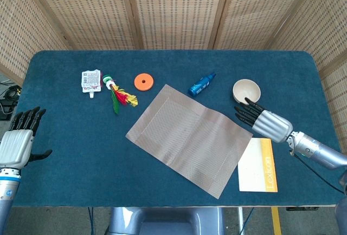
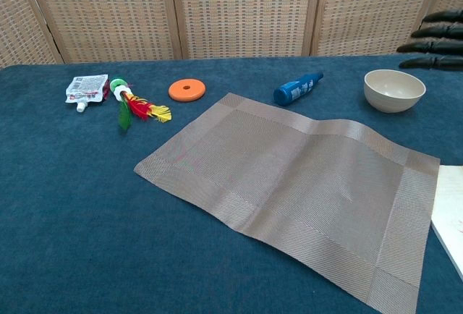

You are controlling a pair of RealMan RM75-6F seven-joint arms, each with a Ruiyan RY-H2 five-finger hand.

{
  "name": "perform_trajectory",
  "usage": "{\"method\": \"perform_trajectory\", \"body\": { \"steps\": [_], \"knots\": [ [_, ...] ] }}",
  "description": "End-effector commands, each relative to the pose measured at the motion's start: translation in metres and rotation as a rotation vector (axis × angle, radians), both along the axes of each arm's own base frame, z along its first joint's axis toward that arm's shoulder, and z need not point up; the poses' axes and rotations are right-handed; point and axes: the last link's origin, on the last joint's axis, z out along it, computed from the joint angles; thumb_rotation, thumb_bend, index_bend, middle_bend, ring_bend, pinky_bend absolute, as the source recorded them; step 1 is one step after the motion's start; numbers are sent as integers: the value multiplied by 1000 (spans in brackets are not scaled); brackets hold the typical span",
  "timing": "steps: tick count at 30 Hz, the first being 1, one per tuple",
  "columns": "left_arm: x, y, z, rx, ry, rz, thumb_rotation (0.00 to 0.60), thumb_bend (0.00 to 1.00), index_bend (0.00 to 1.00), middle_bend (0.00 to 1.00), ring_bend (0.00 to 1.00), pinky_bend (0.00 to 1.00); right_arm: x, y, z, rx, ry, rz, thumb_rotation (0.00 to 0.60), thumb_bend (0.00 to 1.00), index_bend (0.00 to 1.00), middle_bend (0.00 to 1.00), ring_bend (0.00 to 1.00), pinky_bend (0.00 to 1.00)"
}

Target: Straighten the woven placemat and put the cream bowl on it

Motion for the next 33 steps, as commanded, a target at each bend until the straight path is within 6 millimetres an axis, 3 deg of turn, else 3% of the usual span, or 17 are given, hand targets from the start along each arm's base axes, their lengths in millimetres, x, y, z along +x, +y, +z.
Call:
{"method": "perform_trajectory", "body": {
  "steps": [1, 6, 12, 15, 25, 33],
  "knots": [
    [2, 11, -8, -23, 1, -72, 600, 0, 0, 0, 0, 0, -14, 27, 18, -94, -349, -161, 600, 0, 0, 0, 0, 0],
    [6, 38, -32, -121, -19, -208, 600, 0, 0, 0, 0, 0, -11, 65, 26, -118, -720, -381, 600, 0, 0, 0, 0, 0],
    [18, 71, -60, -249, -12, -352, 600, 0, 2, 0, 0, 0, 1, 110, 27, -135, -911, -591, 600, 0, 6, 0, 0, 0],
    [28, 92, -85, -304, 33, -443, 600, 0, 53, 0, 0, 0, 3, 131, 23, -127, -973, -682, 600, 0, 19, 0, 0, 0],
    [52, 128, -152, -414, 116, -545, 600, 0, 201, 0, 0, 0, 8, 154, 9, -145, -1017, -749, 600, 0, 41, 0, 0, 0],
    [57, 133, -178, -456, 166, -570, 600, 12, 206, 0, 0, 0, 5, 156, 10, -161, -1021, -759, 600, 0, 54, 0, 0, 0]
  ]
}}
